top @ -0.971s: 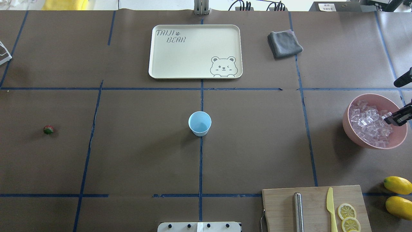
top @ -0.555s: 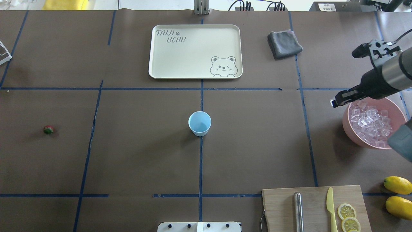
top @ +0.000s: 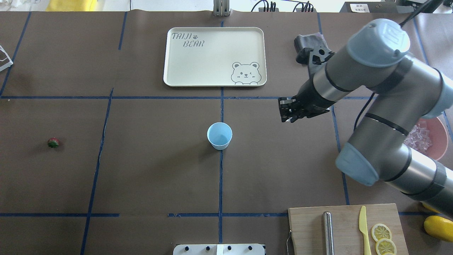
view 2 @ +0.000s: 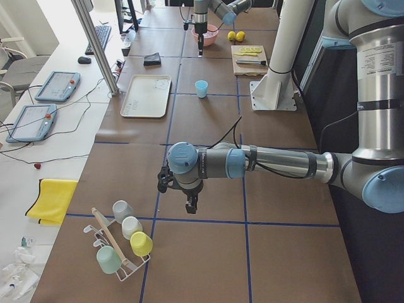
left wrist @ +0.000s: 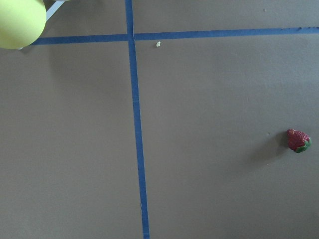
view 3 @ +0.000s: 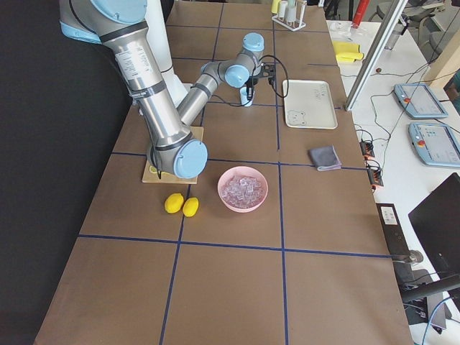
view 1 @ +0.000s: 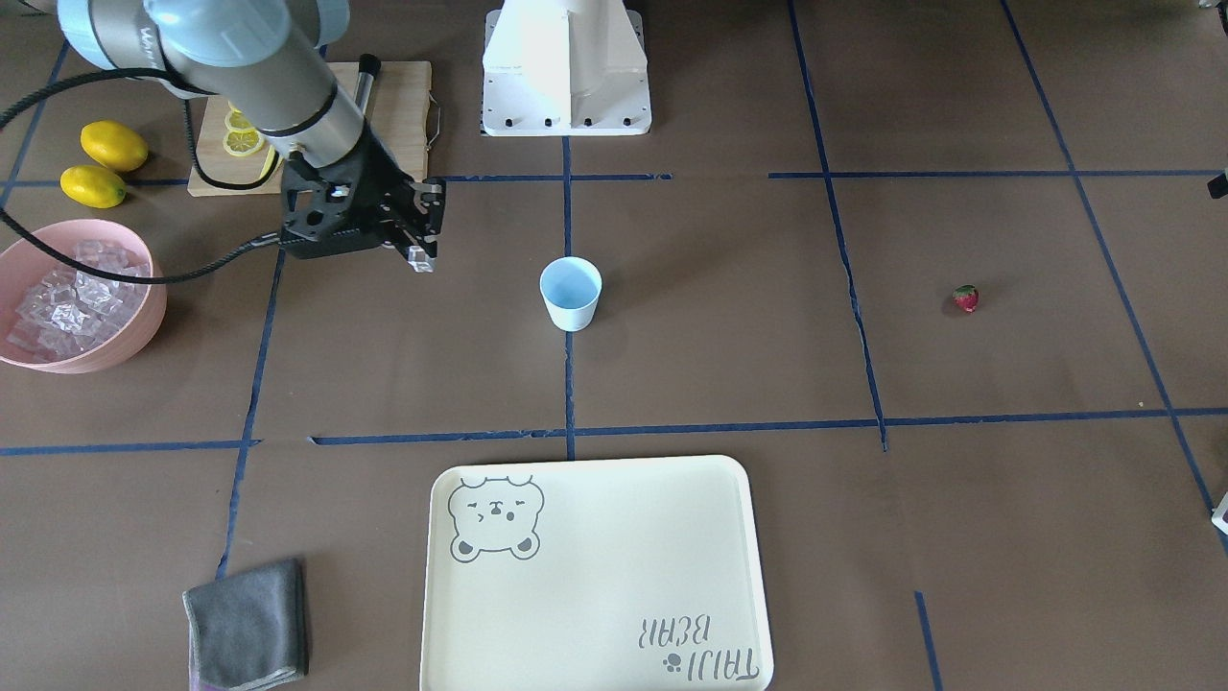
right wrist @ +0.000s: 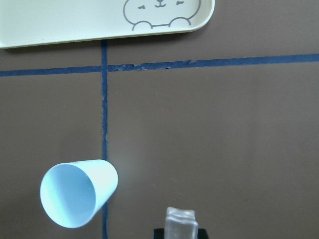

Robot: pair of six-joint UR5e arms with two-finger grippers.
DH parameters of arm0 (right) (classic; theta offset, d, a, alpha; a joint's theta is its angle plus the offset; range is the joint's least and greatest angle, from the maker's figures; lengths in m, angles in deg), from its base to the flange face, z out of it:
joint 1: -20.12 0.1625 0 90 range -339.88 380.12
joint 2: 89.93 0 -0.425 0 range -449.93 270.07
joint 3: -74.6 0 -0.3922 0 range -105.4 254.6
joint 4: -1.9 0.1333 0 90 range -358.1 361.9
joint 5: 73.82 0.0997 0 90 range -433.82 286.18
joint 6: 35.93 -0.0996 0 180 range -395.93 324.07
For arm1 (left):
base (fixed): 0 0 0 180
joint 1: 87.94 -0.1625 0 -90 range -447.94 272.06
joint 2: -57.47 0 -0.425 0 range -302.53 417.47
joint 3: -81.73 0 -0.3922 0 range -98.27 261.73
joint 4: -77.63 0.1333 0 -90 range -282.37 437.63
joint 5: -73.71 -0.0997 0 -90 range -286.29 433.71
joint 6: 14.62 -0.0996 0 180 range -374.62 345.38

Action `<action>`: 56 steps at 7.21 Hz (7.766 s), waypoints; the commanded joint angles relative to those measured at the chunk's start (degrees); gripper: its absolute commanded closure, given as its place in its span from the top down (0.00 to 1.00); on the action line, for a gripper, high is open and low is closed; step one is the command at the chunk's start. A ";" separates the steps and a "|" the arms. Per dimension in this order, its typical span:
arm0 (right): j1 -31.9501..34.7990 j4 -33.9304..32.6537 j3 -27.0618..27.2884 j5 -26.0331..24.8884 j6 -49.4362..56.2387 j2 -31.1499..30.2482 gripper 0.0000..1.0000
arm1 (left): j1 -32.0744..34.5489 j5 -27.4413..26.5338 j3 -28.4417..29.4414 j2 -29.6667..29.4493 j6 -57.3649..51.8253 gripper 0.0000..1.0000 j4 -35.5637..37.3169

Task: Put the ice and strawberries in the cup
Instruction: 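Carry the ice cube with the right gripper over the blue cup, then open the right gripper to drop the ice cube into the cup, then move the right gripper back over the pink ice bowl, then lower the right gripper into the bowl and grasp another ice cube, then carry the ice cube with the right gripper over the blue cup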

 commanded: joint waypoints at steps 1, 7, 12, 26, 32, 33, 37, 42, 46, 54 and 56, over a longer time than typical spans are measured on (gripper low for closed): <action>-6.82 -0.19 -4.45 -6.48 -6.66 5.57 0.06 | 0.01 -0.07 0.05 0.01 0.05 1.00 -0.13; -8.52 7.02 -16.50 -8.69 -11.33 12.78 0.08 | 0.01 -0.07 0.05 0.01 0.23 1.00 -0.13; -8.96 7.02 -15.46 -8.78 -10.98 12.69 0.94 | 0.01 -0.07 0.31 0.01 -0.03 1.00 -0.13; 18.20 6.32 1.44 2.73 -0.61 -34.76 0.87 | 0.01 0.02 0.93 0.01 0.32 1.00 -0.13; 18.03 12.38 -2.09 4.14 -1.49 -35.74 0.79 | 0.01 0.02 0.67 0.01 0.32 1.00 -0.13; 18.03 12.38 -2.00 4.14 -1.49 -35.65 0.69 | 0.01 0.02 0.67 0.01 0.32 1.00 -0.13; 18.03 12.38 -1.83 4.14 -1.57 -35.56 0.27 | 0.01 0.02 0.58 0.01 0.32 1.00 -0.13; 18.72 11.59 3.60 5.98 -1.57 -36.26 0.04 | 0.01 0.02 0.75 0.01 0.32 1.00 -0.13; 16.38 6.59 10.20 7.38 -9.60 -26.38 0.05 | 0.01 0.02 0.49 0.01 0.41 1.00 -0.13; -8.15 2.98 -6.35 -7.98 -36.19 8.96 0.06 | 0.01 0.10 0.49 0.10 0.41 1.00 -0.13; -8.78 2.98 -8.24 -9.13 -36.03 10.23 0.06 | 0.01 0.02 0.49 0.10 0.41 1.00 -0.13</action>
